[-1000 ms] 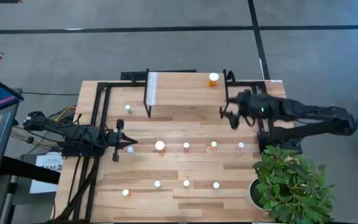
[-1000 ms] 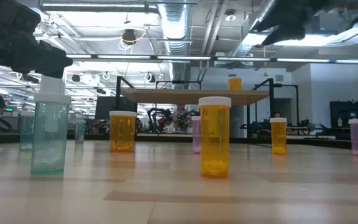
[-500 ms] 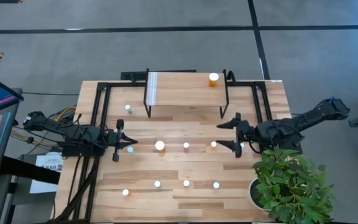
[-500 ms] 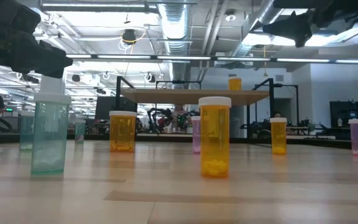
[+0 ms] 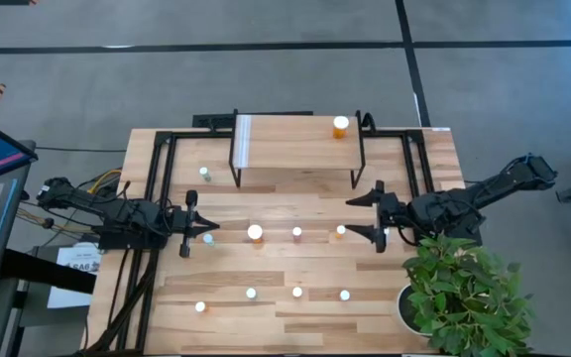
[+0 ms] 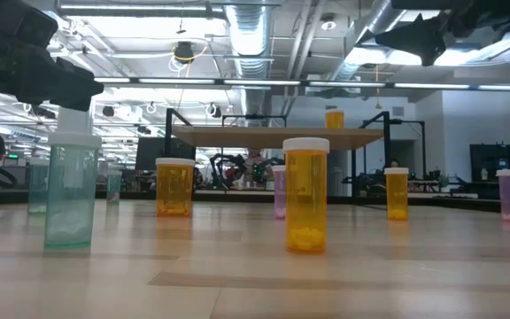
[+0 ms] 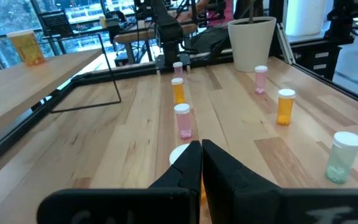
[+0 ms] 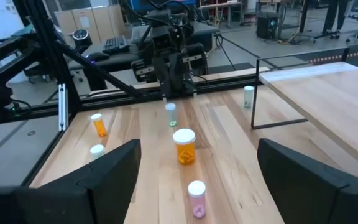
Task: Pick and place medicine bottles onto shelf by color
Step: Put the top left blue pill bottle on the shelf
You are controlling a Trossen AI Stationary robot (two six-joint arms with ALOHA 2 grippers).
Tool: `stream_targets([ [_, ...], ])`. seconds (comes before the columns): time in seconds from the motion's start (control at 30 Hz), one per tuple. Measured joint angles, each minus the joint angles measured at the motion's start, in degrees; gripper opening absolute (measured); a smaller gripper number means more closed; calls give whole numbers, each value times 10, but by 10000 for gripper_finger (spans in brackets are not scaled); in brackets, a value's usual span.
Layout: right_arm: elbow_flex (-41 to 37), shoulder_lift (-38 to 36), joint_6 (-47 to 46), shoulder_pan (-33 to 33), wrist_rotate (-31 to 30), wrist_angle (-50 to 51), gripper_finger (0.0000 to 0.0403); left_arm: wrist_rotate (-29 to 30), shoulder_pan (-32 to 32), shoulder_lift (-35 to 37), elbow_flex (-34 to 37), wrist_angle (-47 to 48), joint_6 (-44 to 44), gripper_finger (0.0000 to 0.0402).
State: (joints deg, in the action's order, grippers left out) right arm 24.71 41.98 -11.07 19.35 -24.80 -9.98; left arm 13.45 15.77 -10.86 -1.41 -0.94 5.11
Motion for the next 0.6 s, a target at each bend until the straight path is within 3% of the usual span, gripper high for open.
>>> stream_targets([
  [0.23, 0, 0, -39, -1, -98, 3, 346, 17, 0, 0, 0, -1, -19, 2],
  [0.5, 0, 8, -39, -7, -98, 7, 342, 22, 0, 0, 0, -7, -11, 2],
  [0.6, 0, 18, -40, -7, -98, 4, 342, 25, 0, 0, 0, -54, -6, 2],
])
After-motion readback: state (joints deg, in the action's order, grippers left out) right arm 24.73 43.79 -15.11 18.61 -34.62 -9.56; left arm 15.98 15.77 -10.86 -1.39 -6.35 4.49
